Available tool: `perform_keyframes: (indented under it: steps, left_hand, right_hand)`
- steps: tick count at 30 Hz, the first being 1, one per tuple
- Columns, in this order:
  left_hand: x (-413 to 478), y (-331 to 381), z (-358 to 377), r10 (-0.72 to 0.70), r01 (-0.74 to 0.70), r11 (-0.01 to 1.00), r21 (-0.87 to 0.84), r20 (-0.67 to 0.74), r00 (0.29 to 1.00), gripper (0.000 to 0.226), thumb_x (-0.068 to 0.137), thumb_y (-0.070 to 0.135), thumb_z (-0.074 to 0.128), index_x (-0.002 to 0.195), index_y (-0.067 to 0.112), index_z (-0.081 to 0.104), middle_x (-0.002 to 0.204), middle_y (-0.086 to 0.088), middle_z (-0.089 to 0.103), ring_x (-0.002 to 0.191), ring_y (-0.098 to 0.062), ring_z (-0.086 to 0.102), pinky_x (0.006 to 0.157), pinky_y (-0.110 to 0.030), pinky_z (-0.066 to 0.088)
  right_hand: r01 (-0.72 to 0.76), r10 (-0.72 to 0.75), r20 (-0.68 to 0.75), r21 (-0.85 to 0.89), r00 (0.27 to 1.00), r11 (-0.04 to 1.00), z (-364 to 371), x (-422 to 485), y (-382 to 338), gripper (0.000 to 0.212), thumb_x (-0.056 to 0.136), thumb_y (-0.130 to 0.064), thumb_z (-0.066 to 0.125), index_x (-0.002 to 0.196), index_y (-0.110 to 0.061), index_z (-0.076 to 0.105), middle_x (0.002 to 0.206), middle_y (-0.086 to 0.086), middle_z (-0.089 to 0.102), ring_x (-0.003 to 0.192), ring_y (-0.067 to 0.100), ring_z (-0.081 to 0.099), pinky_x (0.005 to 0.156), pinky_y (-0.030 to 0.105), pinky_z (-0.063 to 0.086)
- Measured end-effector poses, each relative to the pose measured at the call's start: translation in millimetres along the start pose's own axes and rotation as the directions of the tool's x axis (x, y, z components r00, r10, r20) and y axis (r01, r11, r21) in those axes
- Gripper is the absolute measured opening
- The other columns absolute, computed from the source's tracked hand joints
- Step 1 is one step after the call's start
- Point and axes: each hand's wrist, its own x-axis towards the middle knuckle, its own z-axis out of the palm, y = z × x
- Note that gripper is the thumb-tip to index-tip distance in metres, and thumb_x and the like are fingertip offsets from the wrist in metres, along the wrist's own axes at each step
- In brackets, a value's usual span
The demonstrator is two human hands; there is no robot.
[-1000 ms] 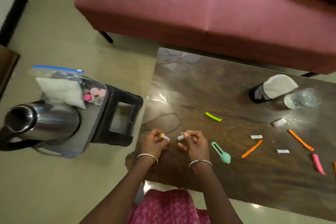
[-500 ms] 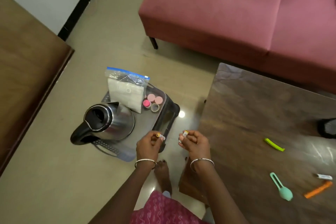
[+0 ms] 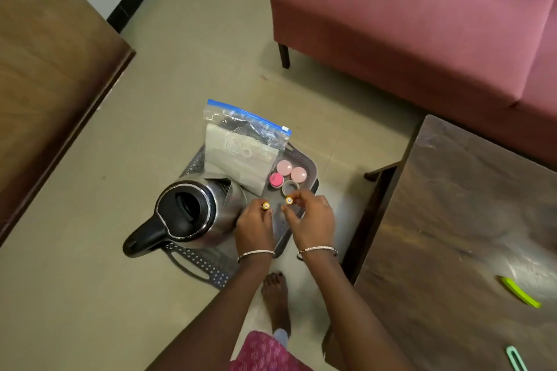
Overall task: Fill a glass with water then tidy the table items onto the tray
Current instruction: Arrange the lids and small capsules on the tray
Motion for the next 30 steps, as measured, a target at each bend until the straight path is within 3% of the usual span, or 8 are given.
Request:
perform_keyframes:
  steps: [2,7,11,17,30]
  left_hand:
    - [5,-3,9,-0.007,0.007,1.000,-0.003,-0.002,1.000,0.011,0.089,0.010,0.060,0.096,0.003,0.065,0.090,-0.016,0.068,0.083,-0.035,0.062,0.068,-0.041,0.043]
    - [14,-9,27,-0.055,0.055,0.998,-0.004,-0.034,0.998,0.016,0.095,0.014,0.054,0.099,0.001,0.063,0.094,-0.017,0.066,0.089,-0.036,0.060,0.071,-0.041,0.040]
    - [18,-5,35,-0.093,0.089,0.994,-0.062,-0.053,0.994,0.013,0.092,0.012,0.056,0.094,0.001,0.063,0.089,-0.019,0.066,0.085,-0.036,0.061,0.068,-0.041,0.040]
    - [29,-5,42,-0.108,0.105,0.992,-0.076,-0.048,0.993,0.014,0.092,0.012,0.056,0.095,0.001,0.064,0.091,-0.020,0.067,0.087,-0.035,0.061,0.068,-0.033,0.032]
    - [33,-1,44,-0.130,0.122,0.985,-0.124,-0.062,0.990,0.018,0.089,0.007,0.056,0.104,0.003,0.065,0.098,-0.020,0.067,0.093,-0.037,0.060,0.072,-0.032,0.034]
  right_hand:
    - [0.031,-0.029,0.018,-0.119,0.999,0.992,13,10,-1,0.015,0.080,-0.024,0.072,0.094,-0.024,0.071,0.091,-0.005,0.072,0.098,0.022,0.056,0.083,0.035,0.042]
    - [0.077,-0.090,-0.020,-0.375,0.996,0.924,31,24,1,0.008,0.081,-0.032,0.065,0.087,-0.028,0.068,0.085,-0.008,0.067,0.095,0.021,0.048,0.072,0.032,0.020]
    - [0.137,-0.168,-0.030,-0.444,0.985,0.885,39,22,5,0.007,0.074,-0.031,0.072,0.074,-0.027,0.066,0.076,-0.012,0.067,0.088,0.020,0.051,0.068,0.030,0.008]
    - [0.148,-0.183,-0.038,-0.440,0.982,0.886,48,25,11,0.007,0.076,-0.033,0.074,0.074,-0.029,0.068,0.073,-0.014,0.066,0.087,0.017,0.050,0.071,0.031,0.011]
    - [0.141,-0.186,-0.076,-0.398,0.980,0.907,60,33,21,0.007,0.076,-0.032,0.075,0.076,-0.028,0.069,0.076,-0.013,0.068,0.092,0.013,0.043,0.072,0.032,0.015]
